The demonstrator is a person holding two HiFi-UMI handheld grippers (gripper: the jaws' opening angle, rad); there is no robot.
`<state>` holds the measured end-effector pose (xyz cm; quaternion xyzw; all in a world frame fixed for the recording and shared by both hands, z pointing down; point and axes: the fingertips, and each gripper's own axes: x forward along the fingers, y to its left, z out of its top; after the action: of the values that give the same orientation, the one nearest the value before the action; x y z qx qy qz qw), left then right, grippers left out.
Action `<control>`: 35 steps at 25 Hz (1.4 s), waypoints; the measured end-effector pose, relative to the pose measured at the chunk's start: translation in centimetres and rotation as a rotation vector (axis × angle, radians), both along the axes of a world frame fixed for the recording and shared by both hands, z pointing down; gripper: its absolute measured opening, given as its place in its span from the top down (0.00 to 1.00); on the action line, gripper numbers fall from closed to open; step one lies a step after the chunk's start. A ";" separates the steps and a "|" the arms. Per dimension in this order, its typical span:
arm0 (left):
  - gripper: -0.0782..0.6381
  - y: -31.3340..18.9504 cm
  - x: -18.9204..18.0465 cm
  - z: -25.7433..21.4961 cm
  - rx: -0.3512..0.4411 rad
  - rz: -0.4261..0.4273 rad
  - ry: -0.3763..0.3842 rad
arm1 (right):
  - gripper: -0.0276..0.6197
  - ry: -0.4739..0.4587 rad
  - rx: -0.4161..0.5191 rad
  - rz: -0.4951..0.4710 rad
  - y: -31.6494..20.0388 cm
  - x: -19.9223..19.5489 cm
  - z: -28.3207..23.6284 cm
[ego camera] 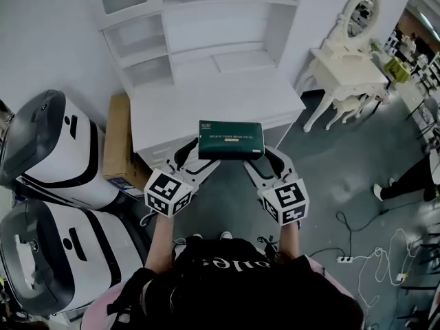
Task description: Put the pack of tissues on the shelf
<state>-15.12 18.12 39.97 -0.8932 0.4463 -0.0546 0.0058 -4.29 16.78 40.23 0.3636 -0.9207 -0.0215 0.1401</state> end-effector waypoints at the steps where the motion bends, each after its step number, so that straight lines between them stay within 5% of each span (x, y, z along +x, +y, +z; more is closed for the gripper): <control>1: 0.44 -0.3 0.6 0.0 0.000 0.004 0.000 | 0.58 0.001 0.000 0.004 -0.3 0.6 0.0; 13: 0.44 -2.4 7.1 0.5 0.003 0.008 0.003 | 0.58 -0.013 0.004 0.016 -2.2 7.1 0.5; 23: 0.43 -4.3 8.2 1.0 -0.024 -0.003 -0.037 | 0.58 -0.045 -0.020 0.009 -4.2 8.2 1.5; 35: 0.44 -14.0 9.5 2.5 -0.037 0.053 -0.007 | 0.58 -0.025 -0.045 0.067 -13.2 9.6 2.7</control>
<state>-5.63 4.15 42.45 -0.9045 0.4214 -0.0657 -0.0076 5.28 3.60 42.92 0.3910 -0.9101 0.0084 0.1372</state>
